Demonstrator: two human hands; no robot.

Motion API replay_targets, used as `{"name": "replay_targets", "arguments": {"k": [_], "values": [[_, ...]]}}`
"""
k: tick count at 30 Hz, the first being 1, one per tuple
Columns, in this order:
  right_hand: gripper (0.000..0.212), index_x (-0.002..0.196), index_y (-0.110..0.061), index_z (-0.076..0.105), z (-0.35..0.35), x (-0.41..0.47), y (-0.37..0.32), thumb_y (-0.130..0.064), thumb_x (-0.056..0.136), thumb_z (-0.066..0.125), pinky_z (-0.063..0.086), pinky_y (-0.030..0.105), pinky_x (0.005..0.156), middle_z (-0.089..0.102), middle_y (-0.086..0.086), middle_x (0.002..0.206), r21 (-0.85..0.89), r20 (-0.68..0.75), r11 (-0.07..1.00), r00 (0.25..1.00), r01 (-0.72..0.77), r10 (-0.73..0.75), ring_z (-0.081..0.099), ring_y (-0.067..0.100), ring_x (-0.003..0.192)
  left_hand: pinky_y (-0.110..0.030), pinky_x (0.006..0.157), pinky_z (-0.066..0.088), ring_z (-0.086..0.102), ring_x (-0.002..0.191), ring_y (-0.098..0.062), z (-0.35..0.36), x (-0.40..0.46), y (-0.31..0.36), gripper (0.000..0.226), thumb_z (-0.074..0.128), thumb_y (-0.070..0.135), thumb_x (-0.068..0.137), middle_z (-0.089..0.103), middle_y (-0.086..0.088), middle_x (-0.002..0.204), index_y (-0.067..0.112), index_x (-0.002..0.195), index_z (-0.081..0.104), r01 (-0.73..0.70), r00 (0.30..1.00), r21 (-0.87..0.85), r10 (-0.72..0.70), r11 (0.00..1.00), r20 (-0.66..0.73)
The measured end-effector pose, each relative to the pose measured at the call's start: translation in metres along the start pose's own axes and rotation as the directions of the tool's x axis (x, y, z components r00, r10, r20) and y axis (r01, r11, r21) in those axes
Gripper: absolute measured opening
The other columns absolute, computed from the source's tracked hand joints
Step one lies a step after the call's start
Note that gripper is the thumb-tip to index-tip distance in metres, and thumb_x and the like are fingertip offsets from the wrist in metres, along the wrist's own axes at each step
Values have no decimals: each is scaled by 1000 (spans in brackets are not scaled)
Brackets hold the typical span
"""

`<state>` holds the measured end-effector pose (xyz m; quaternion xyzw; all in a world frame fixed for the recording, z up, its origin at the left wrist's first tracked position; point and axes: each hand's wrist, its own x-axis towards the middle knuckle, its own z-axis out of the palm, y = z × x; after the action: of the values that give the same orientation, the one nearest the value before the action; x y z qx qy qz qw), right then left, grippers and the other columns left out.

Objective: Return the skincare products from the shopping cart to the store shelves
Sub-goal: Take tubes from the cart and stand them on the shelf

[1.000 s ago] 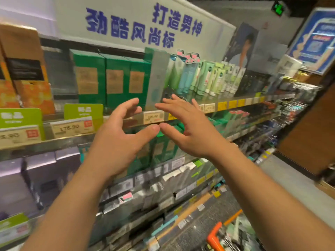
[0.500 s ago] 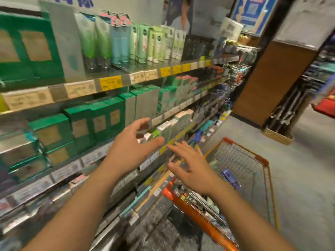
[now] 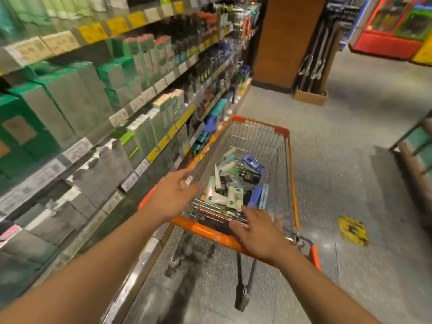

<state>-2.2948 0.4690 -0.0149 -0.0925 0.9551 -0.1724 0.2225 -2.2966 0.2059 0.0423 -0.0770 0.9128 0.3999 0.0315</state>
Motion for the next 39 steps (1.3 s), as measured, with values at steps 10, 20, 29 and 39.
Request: {"name": "replay_targets", "arguments": {"k": [10, 20, 29, 39], "values": [[89, 164, -30, 16, 22, -7, 32, -81, 92, 21, -3, 72, 120, 10, 6, 173, -23, 25, 981, 980, -194, 195, 2, 31, 160, -60, 124, 0, -6, 159, -18, 80, 22, -36, 86, 15, 88, 86, 2, 12, 172, 48, 161, 4, -116, 963, 650, -75, 751, 258], [85, 164, -30, 18, 4, 17, 47, -77, 95, 24, 0, 71, 121, 11, 7, 173, -28, 20, 984, 984, -177, 178, 5, 31, 159, -56, 123, 23, 14, 157, -18, 88, 53, -16, 82, 23, 89, 86, 17, 13, 170, 49, 158, 22, -82, 935, 695, -186, 714, 302], [80, 163, -32, 22, -17, 58, 54, -73, 94, 28, 3, 67, 123, 16, 2, 172, -20, -16, 979, 979, -202, 201, 7, 24, 159, -57, 119, 26, 15, 157, -21, 86, 94, 1, 79, 27, 85, 90, 17, 13, 170, 46, 159, 25, -102, 932, 673, -166, 732, 323], [80, 161, -37, 26, -46, 116, 63, -74, 90, 31, 10, 60, 125, 23, -4, 170, -25, -56, 969, 968, -247, 245, 16, 19, 157, -57, 119, 29, 12, 157, -27, 92, 168, 3, 93, 16, 90, 83, 17, 4, 171, 37, 159, 27, -142, 929, 656, -130, 741, 347]]}}
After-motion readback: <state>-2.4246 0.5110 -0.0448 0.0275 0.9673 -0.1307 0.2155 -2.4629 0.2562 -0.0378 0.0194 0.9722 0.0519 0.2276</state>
